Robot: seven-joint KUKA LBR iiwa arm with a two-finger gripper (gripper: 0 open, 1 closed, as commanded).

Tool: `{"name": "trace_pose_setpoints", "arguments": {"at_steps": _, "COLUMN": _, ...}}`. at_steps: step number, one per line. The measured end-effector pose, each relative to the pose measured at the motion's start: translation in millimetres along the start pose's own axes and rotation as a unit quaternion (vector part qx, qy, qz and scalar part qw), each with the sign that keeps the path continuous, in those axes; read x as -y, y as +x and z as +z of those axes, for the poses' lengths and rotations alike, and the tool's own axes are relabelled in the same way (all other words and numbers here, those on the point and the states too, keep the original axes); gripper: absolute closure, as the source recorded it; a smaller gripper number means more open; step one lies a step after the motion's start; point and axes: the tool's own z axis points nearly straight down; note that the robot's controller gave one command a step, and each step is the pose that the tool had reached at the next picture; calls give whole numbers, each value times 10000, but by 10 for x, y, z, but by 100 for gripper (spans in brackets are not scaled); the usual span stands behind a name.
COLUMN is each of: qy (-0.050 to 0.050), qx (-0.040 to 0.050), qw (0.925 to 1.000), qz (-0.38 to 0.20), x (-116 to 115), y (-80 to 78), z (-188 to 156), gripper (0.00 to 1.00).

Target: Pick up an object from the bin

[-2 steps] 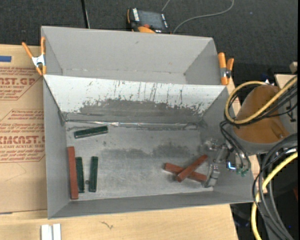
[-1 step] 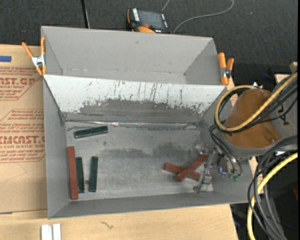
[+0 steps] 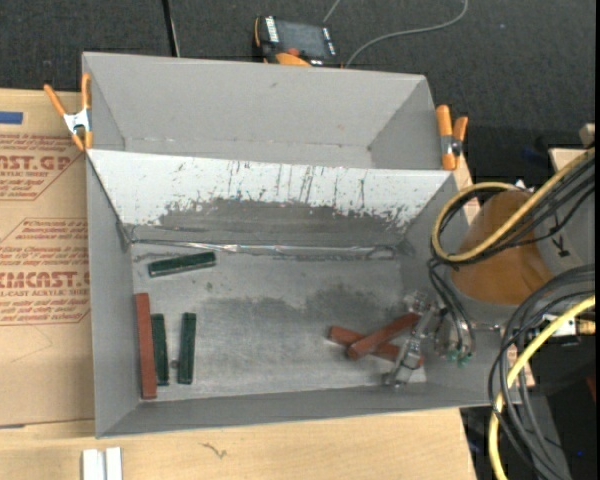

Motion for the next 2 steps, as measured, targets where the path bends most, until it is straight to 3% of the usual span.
{"name": "trace_pose_setpoints", "arguments": {"at_steps": 1, "qy": -10, "qx": 0, "qw": 10000, "qz": 47, "x": -383, "y": 165, "z": -5, "gripper": 0}}
{"name": "trace_pose_setpoints", "arguments": {"at_steps": 2, "qy": 0, "qx": 2, "qw": 10000, "qz": 56, "x": -361, "y": 156, "z": -10, "gripper": 100}}
